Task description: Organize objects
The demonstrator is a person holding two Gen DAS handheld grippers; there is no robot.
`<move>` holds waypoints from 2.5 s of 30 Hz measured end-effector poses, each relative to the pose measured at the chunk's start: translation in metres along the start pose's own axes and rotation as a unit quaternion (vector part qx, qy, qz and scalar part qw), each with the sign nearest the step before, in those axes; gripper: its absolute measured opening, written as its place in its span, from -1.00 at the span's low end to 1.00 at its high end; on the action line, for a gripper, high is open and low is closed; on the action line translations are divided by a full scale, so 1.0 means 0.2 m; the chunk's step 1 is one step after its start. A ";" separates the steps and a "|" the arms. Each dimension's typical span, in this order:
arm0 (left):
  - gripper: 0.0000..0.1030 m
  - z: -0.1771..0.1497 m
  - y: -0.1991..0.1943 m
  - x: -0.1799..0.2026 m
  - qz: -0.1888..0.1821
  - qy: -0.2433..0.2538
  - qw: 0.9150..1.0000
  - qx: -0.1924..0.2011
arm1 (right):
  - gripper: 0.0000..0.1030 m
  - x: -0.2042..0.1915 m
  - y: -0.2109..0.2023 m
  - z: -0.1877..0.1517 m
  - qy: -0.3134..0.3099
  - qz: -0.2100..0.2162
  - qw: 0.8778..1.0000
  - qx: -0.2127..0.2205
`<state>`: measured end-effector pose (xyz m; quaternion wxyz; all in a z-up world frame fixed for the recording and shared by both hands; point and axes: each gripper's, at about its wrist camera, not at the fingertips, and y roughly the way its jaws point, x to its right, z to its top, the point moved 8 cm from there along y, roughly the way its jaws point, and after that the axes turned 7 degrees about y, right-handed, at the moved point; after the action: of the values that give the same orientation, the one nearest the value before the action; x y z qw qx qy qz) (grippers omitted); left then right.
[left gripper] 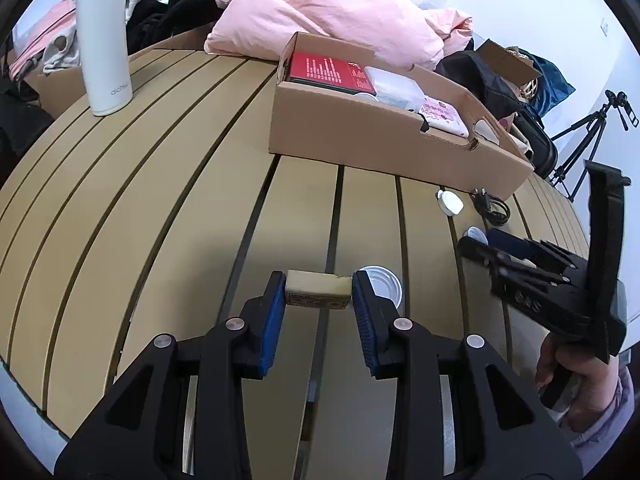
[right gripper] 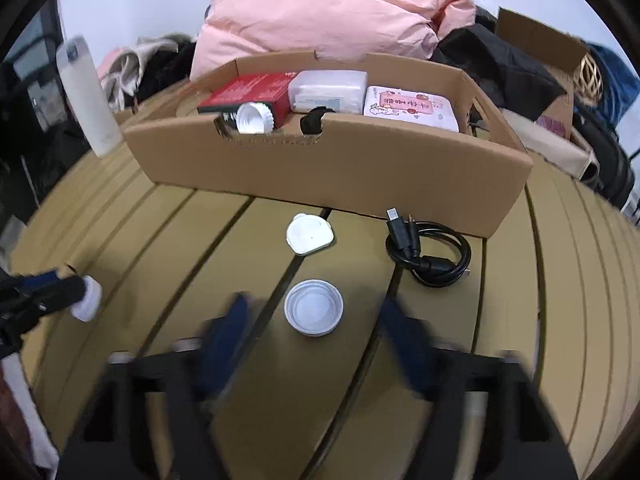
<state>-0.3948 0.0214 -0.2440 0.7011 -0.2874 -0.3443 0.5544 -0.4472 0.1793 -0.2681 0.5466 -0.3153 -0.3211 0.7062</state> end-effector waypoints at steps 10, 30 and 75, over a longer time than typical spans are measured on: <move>-0.42 -0.06 -0.46 0.10 0.005 0.025 0.999 0.048 | -0.39 0.00 -0.42 -0.06 0.008 -0.007 0.999 0.040; -0.42 -0.18 -0.90 0.35 -0.025 0.066 0.994 0.079 | -0.39 0.02 -1.25 -0.53 0.050 0.031 0.993 0.101; 0.82 0.47 -0.70 0.13 0.076 0.137 0.986 0.050 | 1.00 0.25 -0.83 0.41 0.021 0.064 0.997 0.045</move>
<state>-0.3862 0.0172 -0.0741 0.7109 -0.3504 -0.1938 0.5781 -0.4289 0.2508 -0.0914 0.5209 -0.3251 -0.2564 0.7465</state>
